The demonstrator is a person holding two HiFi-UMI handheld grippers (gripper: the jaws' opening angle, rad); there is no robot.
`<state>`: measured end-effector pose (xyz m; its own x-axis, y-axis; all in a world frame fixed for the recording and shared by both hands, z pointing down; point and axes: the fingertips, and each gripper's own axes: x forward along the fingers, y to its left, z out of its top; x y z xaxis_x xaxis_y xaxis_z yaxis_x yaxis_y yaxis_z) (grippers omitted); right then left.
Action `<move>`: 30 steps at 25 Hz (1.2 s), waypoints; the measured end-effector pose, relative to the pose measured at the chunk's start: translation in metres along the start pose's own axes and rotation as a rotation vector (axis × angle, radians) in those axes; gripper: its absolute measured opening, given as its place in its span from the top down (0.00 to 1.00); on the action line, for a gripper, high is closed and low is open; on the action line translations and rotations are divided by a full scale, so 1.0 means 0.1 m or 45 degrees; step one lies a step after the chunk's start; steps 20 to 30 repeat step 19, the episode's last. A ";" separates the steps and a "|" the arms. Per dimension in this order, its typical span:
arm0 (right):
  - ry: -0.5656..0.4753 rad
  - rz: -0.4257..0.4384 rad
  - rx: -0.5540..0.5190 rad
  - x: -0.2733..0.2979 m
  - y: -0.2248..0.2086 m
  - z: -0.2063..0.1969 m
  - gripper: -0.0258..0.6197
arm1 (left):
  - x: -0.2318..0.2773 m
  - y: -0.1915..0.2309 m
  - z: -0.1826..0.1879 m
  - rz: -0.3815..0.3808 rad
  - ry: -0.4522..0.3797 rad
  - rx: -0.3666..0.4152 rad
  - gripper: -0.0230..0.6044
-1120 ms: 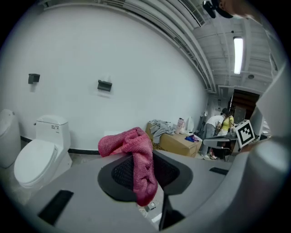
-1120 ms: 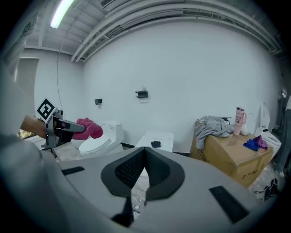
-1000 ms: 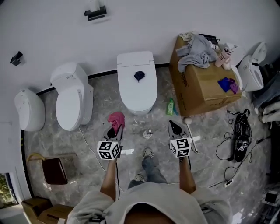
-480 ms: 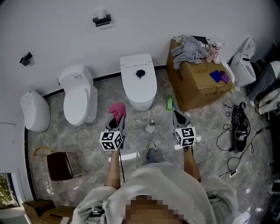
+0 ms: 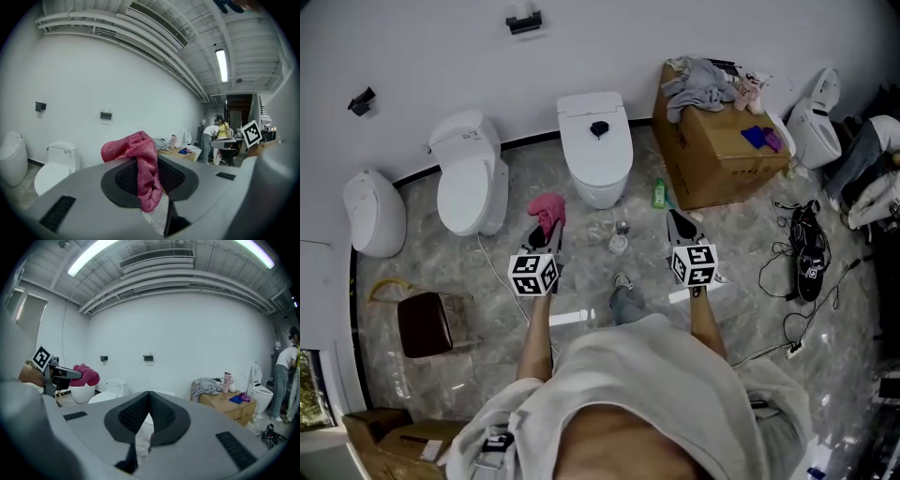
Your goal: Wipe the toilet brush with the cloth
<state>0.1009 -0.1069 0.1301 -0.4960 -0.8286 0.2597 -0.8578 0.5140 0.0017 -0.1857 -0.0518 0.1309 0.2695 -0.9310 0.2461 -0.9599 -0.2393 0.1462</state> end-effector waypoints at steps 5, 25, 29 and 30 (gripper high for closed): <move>-0.022 -0.005 -0.009 -0.06 0.04 0.05 0.91 | -0.08 0.00 -0.01 0.005 -0.018 -0.001 0.81; -0.049 -0.017 -0.022 -0.11 -0.03 0.16 0.91 | -0.02 -0.14 0.09 -0.025 -0.033 0.026 0.81; -0.049 -0.017 -0.022 -0.11 -0.03 0.16 0.91 | -0.02 -0.14 0.09 -0.025 -0.033 0.026 0.81; -0.049 -0.017 -0.022 -0.11 -0.03 0.16 0.91 | -0.02 -0.14 0.09 -0.025 -0.033 0.026 0.81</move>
